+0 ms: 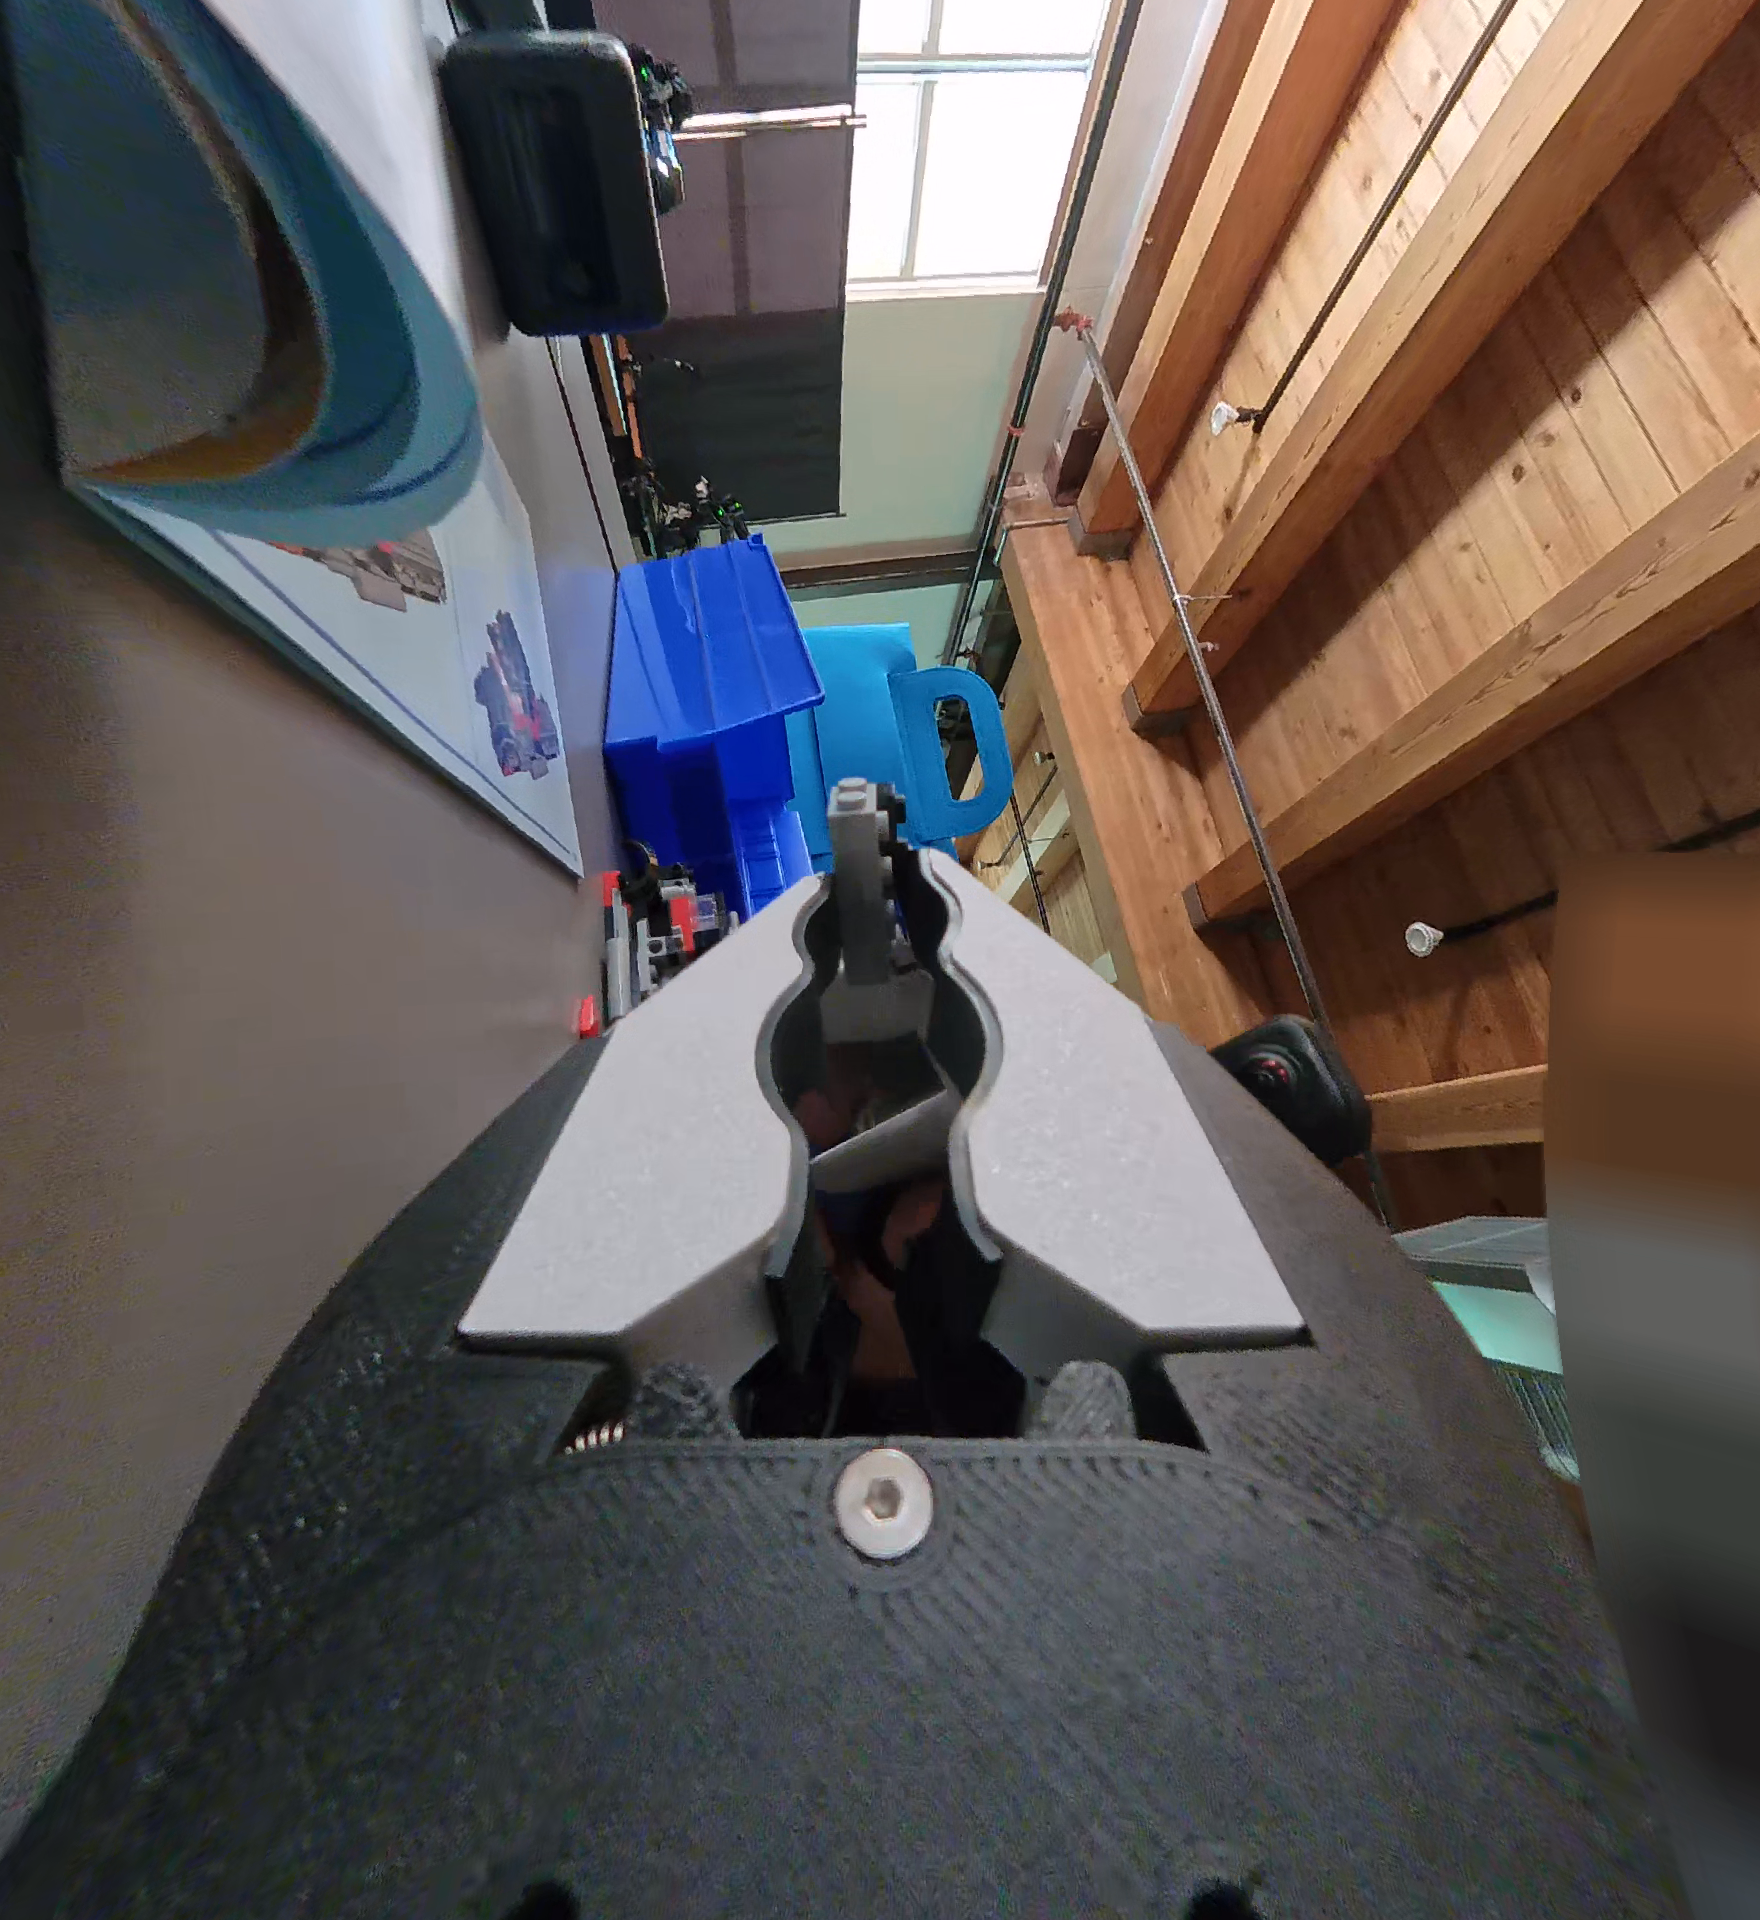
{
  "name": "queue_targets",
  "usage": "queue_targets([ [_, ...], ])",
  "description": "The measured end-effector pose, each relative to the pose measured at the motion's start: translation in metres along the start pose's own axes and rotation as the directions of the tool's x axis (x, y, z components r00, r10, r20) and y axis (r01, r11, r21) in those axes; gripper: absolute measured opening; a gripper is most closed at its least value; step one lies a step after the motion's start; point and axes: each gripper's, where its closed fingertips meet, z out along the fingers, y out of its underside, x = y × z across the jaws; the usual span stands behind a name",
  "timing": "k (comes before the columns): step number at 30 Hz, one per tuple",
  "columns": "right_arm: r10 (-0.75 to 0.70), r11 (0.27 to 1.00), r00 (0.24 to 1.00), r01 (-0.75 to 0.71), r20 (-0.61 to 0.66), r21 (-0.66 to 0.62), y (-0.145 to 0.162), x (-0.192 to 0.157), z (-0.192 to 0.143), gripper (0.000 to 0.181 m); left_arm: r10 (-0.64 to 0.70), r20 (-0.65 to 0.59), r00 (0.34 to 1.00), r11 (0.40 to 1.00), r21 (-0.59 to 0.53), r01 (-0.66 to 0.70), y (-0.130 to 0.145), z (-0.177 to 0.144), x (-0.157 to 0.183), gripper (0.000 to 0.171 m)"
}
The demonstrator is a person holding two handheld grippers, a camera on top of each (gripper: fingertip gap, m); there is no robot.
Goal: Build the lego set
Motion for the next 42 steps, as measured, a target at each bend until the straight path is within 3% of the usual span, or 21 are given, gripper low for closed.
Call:
queue_targets([
  [10,-0.017,0.998,0.998,0.021,-0.062,0.066,-0.005,-0.002,0.002,0.016,0.023,0.009,1.0,1.0,0.002,-0.023,0.001,-0.003,0.0,0.014],
  [30,-0.029,0.992,0.999,0.034,-0.045,0.125,-0.011,-0.004,-0.003,0.016,0.021,-0.022,1.0,1.0,-0.007,-0.021,0.001,-0.005,0.004,0.014],
  [42,-0.062,0.994,0.997,0.065,-0.043,0.089,-0.005,-0.009,0.002,0.016,0.015,-0.006,1.0,1.0,0.0,-0.015,0.001,-0.005,0.001,0.016],
])
